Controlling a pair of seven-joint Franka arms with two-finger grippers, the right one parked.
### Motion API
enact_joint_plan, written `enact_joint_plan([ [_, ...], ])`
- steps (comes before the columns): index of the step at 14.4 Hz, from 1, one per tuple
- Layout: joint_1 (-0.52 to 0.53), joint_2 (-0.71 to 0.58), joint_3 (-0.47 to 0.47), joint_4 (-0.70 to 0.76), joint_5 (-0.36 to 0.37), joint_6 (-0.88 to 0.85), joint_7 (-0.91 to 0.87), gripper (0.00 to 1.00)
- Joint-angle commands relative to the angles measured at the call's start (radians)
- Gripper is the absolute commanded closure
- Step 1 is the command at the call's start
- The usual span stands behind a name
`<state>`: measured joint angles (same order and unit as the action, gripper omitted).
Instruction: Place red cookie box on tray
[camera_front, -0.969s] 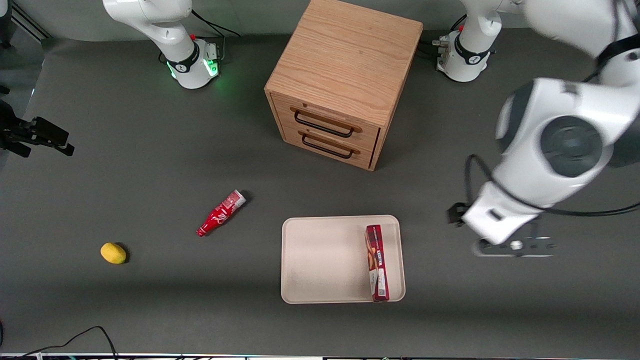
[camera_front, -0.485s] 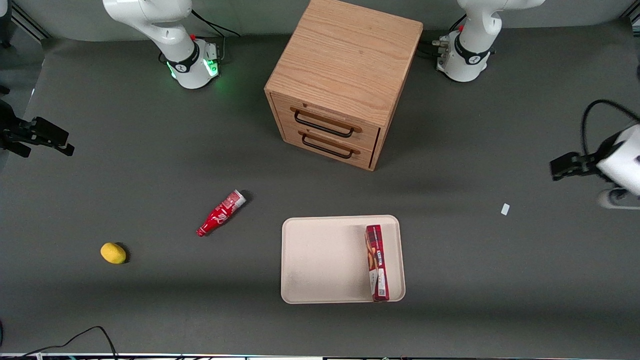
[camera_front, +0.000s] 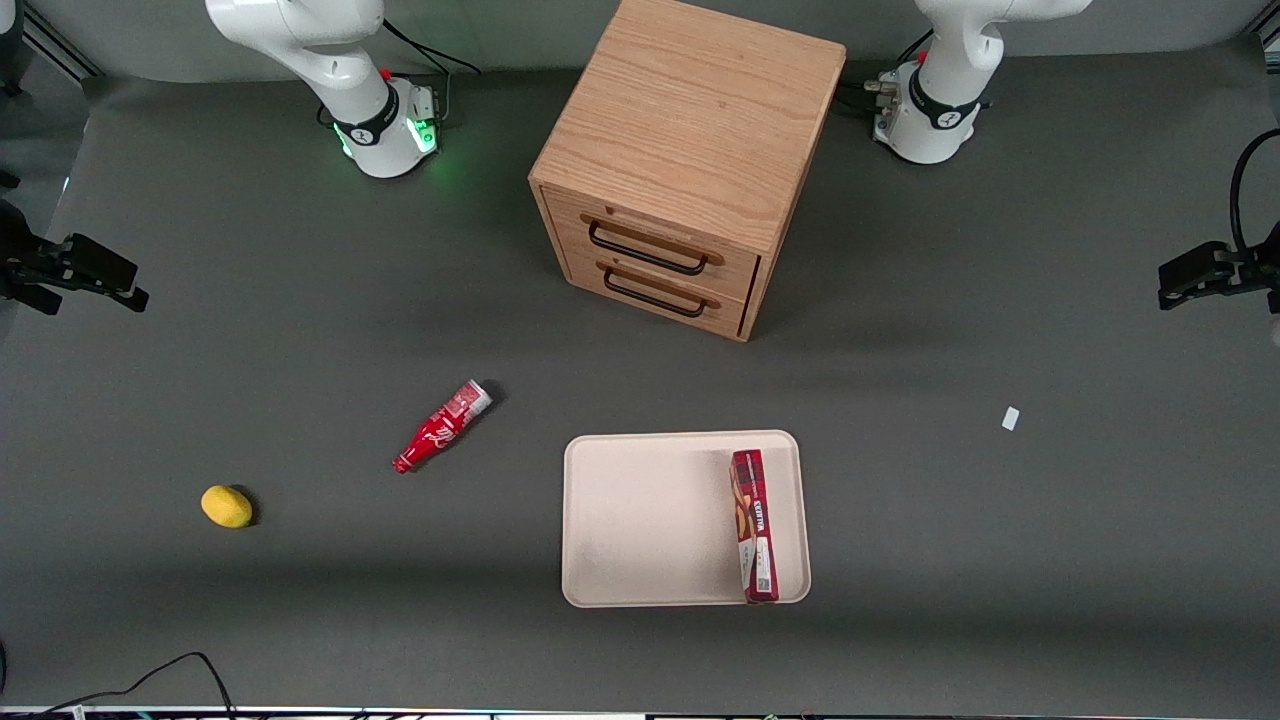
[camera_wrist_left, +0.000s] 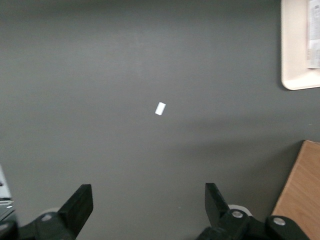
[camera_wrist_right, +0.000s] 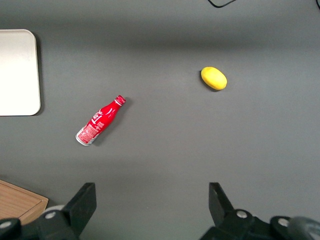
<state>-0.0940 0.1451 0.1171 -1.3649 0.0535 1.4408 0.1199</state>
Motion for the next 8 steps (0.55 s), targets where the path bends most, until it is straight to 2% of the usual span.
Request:
enact_joint_plan([
  [1,0.008,-0.015,0.039,-0.022,-0.049,-0.006,0.015,0.0],
  [6,0.052,-0.013,0.023,-0.014,-0.049,-0.01,0.01,0.0],
  [8,0.092,-0.013,-0.029,-0.014,-0.046,-0.042,0.015,0.0],
])
